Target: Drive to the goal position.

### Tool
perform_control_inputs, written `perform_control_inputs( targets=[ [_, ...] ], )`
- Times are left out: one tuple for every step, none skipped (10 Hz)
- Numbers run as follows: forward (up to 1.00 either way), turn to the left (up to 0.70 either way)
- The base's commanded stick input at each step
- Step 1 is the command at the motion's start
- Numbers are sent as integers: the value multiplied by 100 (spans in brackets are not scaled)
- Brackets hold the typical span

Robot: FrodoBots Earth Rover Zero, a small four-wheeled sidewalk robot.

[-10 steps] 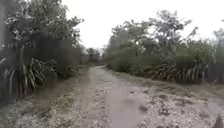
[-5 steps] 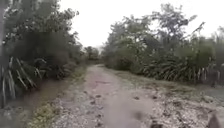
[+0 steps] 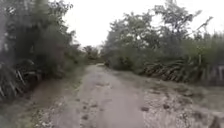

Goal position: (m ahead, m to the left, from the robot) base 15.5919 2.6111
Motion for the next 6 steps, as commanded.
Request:
perform_control_inputs(
  targets=[
    [70, 35],
    [70, 1],
    [70, 0],
    [70, 0],
    [70, 0],
    [70, 0]
  ],
)
